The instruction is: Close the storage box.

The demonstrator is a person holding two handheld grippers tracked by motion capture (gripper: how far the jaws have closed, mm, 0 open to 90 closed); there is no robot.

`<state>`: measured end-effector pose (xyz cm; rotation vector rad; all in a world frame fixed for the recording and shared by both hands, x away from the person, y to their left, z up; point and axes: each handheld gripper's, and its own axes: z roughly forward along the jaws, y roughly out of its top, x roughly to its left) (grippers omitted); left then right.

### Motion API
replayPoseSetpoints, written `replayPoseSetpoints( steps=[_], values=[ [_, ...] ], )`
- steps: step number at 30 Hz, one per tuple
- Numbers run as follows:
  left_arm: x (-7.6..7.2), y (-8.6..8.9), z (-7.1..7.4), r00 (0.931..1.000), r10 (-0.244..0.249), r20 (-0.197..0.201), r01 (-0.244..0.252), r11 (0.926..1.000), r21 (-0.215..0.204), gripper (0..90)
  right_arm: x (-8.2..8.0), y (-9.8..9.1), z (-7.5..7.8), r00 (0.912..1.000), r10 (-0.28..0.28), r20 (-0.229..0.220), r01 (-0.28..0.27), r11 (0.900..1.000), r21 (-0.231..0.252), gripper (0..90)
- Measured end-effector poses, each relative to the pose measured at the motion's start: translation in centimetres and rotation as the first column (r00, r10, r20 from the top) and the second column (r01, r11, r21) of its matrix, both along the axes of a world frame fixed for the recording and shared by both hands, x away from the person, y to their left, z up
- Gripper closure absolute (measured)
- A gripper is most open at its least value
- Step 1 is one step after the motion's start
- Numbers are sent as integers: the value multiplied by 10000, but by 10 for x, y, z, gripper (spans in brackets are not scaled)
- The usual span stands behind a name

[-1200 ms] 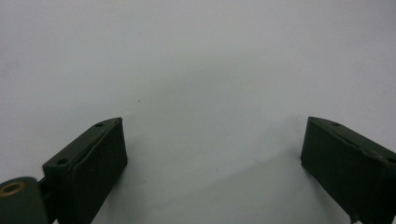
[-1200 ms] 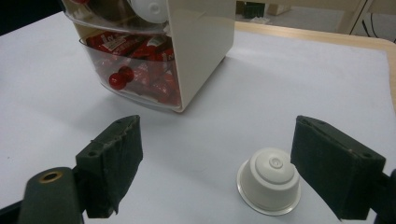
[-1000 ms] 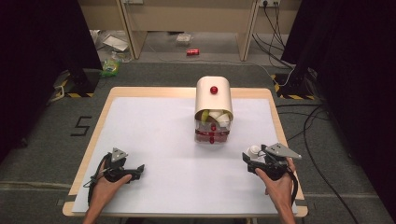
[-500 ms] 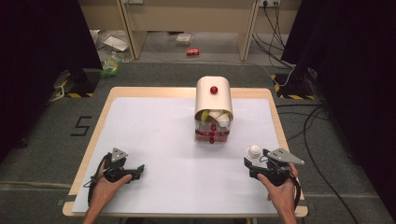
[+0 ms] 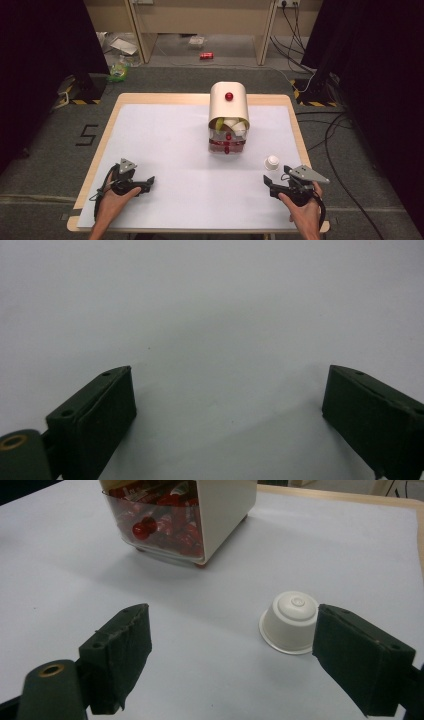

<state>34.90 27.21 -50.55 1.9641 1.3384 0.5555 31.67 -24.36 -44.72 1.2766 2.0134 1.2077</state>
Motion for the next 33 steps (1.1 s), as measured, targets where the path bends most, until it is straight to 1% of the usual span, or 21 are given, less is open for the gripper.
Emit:
replayPoseSetpoints(
  steps=[5,16,19,21,22,28,29,30,33],
  values=[
    [0,0,0,10000,-3,4,3,10000,5,61,-3,-3,-2,10000,-39,-72,38,10000,-13,165],
    [0,0,0,10000,-1,6,1,10000,5,61,-12,-9,-10,9992,-25,-402,22,10000,-60,164],
    [0,0,0,10000,1,6,-1,10000,3,61,-14,-10,-13,9985,-11,-542,2,9998,-175,163],
    [0,0,0,10000,-1,6,1,10000,7,61,-15,-11,-14,9984,-13,-566,3,9998,-184,163],
    [0,0,0,10000,-2,5,2,10000,5,61,-16,-11,-15,9977,16,-672,-30,9998,-216,162],
    [0,0,0,10000,-1,6,1,10000,8,61,-20,-13,-20,9961,82,-874,-111,9994,-328,162],
    [0,0,0,10000,-1,1,1,10000,10,61,-21,-13,-20,9953,79,-963,-110,9994,-316,161],
    [0,0,0,10000,-5,1,5,10000,15,61,-22,-13,-21,9954,121,-953,-159,9991,-389,161],
    [0,0,0,10000,-5,-1,5,10000,16,61,-26,-13,-23,9933,169,-1146,-234,9982,-555,162]
  ],
)
